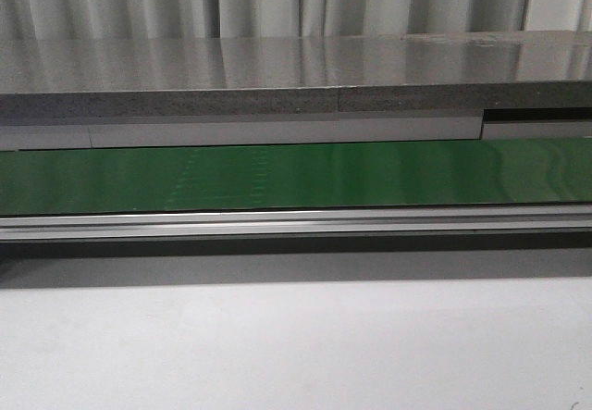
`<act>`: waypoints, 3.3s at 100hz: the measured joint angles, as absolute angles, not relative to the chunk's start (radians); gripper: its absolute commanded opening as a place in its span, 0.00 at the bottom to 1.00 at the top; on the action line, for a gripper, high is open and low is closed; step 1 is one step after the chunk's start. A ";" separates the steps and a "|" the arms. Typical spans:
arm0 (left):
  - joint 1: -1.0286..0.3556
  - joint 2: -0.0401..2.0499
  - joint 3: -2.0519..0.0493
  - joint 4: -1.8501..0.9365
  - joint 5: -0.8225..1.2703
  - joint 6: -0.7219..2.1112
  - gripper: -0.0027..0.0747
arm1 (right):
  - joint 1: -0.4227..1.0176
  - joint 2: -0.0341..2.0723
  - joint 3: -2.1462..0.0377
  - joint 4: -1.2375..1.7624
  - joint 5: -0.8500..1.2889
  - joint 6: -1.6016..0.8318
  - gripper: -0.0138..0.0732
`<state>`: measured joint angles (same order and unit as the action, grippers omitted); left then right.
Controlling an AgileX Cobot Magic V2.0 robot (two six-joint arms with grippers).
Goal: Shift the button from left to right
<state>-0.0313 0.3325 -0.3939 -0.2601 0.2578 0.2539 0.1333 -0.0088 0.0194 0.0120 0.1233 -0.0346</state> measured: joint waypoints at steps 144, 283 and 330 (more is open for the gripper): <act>-0.031 0.333 -0.394 -0.260 0.258 0.254 0.01 | 0.133 -0.009 0.028 0.012 0.082 -0.032 0.08; -0.070 -0.005 0.001 0.122 0.045 -0.139 0.01 | 0.133 -0.011 0.028 0.010 0.082 -0.032 0.08; -0.061 -0.005 0.001 0.122 0.045 -0.139 0.01 | 0.133 -0.011 0.028 0.010 0.082 -0.032 0.08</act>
<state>-0.0612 -0.0048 0.0012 0.1221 0.0446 -0.1390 0.1333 -0.0110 0.0279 0.0099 0.0816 -0.0324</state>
